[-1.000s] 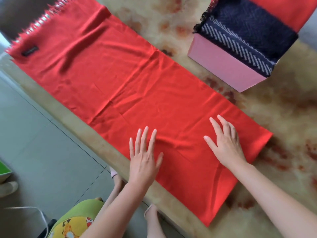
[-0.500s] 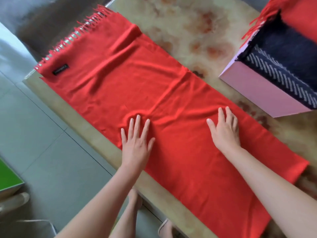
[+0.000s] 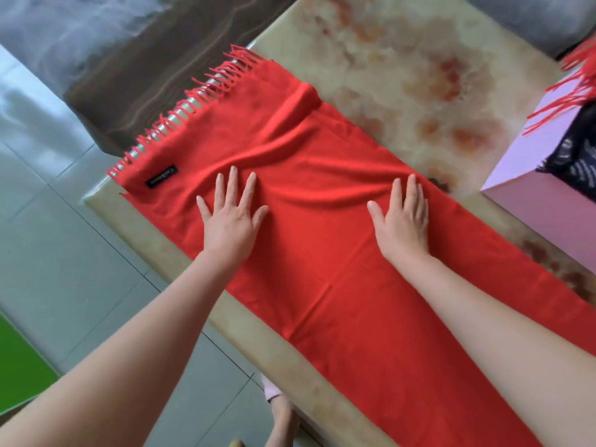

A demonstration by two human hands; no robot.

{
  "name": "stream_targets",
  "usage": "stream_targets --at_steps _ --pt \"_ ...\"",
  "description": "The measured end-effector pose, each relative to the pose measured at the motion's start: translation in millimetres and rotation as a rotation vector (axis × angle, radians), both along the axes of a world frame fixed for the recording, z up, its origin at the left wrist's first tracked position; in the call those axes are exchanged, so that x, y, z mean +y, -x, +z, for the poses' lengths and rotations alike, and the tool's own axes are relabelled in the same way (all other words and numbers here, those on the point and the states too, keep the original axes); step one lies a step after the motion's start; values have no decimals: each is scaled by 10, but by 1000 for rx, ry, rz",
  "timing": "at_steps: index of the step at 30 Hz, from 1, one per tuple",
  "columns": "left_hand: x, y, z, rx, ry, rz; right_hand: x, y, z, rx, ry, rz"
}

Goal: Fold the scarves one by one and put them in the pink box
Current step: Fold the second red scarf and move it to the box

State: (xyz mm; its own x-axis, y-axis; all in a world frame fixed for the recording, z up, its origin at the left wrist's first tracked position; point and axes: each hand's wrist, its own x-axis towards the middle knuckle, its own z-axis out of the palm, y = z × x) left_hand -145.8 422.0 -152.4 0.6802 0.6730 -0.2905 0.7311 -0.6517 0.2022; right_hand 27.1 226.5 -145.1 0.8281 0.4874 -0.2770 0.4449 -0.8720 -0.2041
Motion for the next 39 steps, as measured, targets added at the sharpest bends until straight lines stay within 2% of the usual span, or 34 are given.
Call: stream_targets --at_steps 3,5,7,11,14,20,22,24,27,29,30,34,36,39 --pt "243 -253 13 -75 -21 -13 317 51 26 16 -38 207" --pt "404 -436 38 -109 -41 -117 447 82 -34 31 0 290" --pt "563 -617 45 -85 -30 -209 528 7 -102 11 18 245" --pt "859 -955 6 16 6 -202 707 -281 -155 36 -33 85" --pt "1057 -1155 -11 70 2 -190 762 -355 -203 2 -32 66" --pt "1263 -1402 -80 42 4 -106 735 -318 -296 -92 -18 85" --pt "1305 -1450 -77 35 -33 -57 732 -306 -311 -119 -25 94" --pt "1335 -1479 -63 7 -157 -47 729 -287 -334 -138 -30 98" --pt "1265 -1589 -25 -155 -223 -270 730 -278 -343 -159 -30 92" --pt "1172 -1668 -52 -126 -151 -447 735 -287 -333 -153 -21 100" --pt "1152 -1687 -87 -75 -114 -459 734 -290 -330 -143 -17 104" --pt "1359 -1738 -158 -10 -55 -234 736 -296 -312 -118 1 106" --pt "1470 -1802 -105 23 -29 -194 733 -306 -303 -95 11 108" --pt "1531 -1809 8 -92 -4 -144 727 -328 -290 -72 37 122"
